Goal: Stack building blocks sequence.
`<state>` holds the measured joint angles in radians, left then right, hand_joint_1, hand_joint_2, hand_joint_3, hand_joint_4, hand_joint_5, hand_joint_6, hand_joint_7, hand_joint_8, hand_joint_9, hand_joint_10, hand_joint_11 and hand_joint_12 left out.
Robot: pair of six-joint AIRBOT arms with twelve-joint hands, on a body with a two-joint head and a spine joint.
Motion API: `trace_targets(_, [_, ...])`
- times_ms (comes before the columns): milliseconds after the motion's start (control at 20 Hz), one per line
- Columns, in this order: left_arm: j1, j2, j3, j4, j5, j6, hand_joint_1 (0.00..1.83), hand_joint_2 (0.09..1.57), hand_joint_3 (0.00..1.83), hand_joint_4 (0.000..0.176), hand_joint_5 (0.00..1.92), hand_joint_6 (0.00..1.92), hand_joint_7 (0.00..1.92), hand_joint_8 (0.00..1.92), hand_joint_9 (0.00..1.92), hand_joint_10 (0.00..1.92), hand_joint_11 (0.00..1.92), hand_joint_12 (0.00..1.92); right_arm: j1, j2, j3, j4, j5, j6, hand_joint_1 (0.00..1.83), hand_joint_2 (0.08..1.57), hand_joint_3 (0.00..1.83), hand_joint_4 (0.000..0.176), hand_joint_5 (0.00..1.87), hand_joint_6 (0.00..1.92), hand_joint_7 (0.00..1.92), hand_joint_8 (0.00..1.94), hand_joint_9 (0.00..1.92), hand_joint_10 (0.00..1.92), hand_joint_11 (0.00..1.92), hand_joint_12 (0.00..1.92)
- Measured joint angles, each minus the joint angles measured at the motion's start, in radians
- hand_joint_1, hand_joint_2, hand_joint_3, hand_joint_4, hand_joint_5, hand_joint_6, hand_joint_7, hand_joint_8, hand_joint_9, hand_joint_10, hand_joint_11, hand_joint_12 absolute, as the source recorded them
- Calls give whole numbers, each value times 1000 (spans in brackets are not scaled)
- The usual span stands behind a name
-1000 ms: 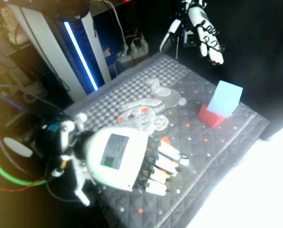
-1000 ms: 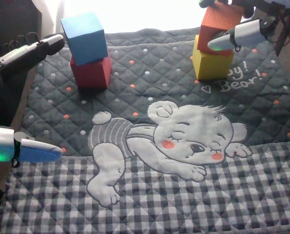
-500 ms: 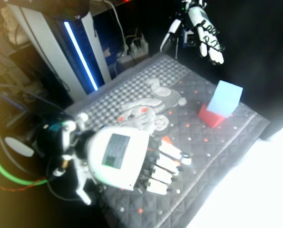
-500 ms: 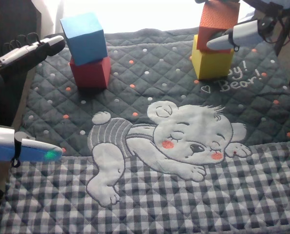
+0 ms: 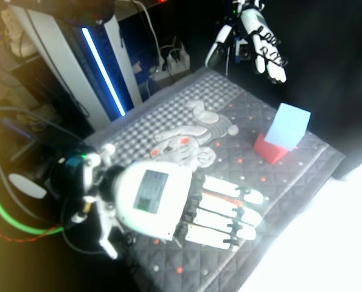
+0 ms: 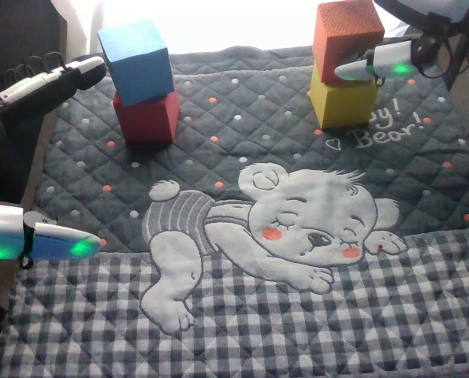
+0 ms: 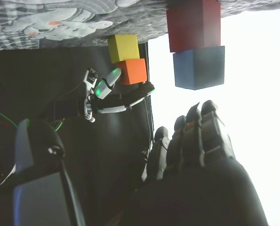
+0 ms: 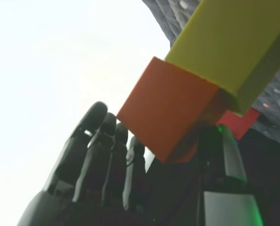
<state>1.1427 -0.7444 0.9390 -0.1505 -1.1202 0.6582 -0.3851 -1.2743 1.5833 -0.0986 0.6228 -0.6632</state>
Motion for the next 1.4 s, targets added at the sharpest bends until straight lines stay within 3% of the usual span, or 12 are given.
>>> trace_targets(150, [0,0,0,0,0,0,917,753,0,109,58,4,0,0,0,0,0,0,0,0,-6,2,0,0,1055,959,2,69,302,0,495,4,410,8,29,1022])
trace_targets(300, [0,0,0,1,-3,0,885,756,1,111,52,4,0,0,0,0,0,0,0,11,-44,-9,5,-1,930,941,0,130,217,0,237,0,312,0,2,1021])
trace_targets(450, [0,0,0,-3,-7,0,879,756,1,119,53,3,0,0,0,0,0,0,0,59,-98,-24,66,-1,789,927,0,114,41,0,93,0,206,0,0,1213])
trace_targets(600, [0,0,0,-8,-16,0,906,753,0,118,45,0,0,0,0,0,0,0,0,126,-154,-33,156,-2,712,884,1,135,0,0,0,0,6,4,0,368])
trace_targets(700, [5,0,-3,-18,-45,0,919,748,0,109,42,0,0,0,0,0,0,0,-13,181,-215,-32,233,-27,685,896,6,144,0,0,3,1,3,1,0,315])
trace_targets(750, [6,0,-5,-27,-61,0,861,736,0,134,24,0,0,0,0,0,0,0,-30,211,-249,-32,279,-42,693,931,0,128,0,0,29,13,58,14,0,926])
trace_targets(800, [14,-1,-9,-33,-78,10,894,734,0,137,29,3,0,0,0,0,0,0,-60,241,-288,-39,332,-53,665,880,0,129,0,0,50,8,92,17,0,1158])
trace_targets(850, [23,-1,-23,-50,-97,22,920,728,0,110,33,4,0,0,0,0,0,0,-97,265,-322,-42,383,-55,646,860,0,121,5,1,76,8,135,24,0,1323])
trace_targets(1100, [61,-2,-55,-65,-195,27,879,771,11,124,0,0,0,0,0,0,0,0,-397,376,-460,91,655,-56,818,956,3,122,53,4,22,3,41,3,0,840])
trace_targets(1200, [89,-2,-72,-96,-268,47,850,800,22,149,0,0,0,0,0,0,0,0,-528,397,-500,203,771,-59,890,961,2,100,51,6,56,3,30,7,0,548])
trace_targets(1300, [126,-13,-80,-130,-309,46,827,833,34,114,0,0,0,0,0,0,0,0,-659,422,-556,251,842,-60,914,956,0,106,26,3,13,0,0,0,0,45])
trace_targets(1400, [147,-13,-87,-142,-315,44,786,852,38,118,0,0,0,0,0,0,0,0,-742,435,-591,265,882,-59,890,955,0,87,61,14,10,1,0,0,0,1])
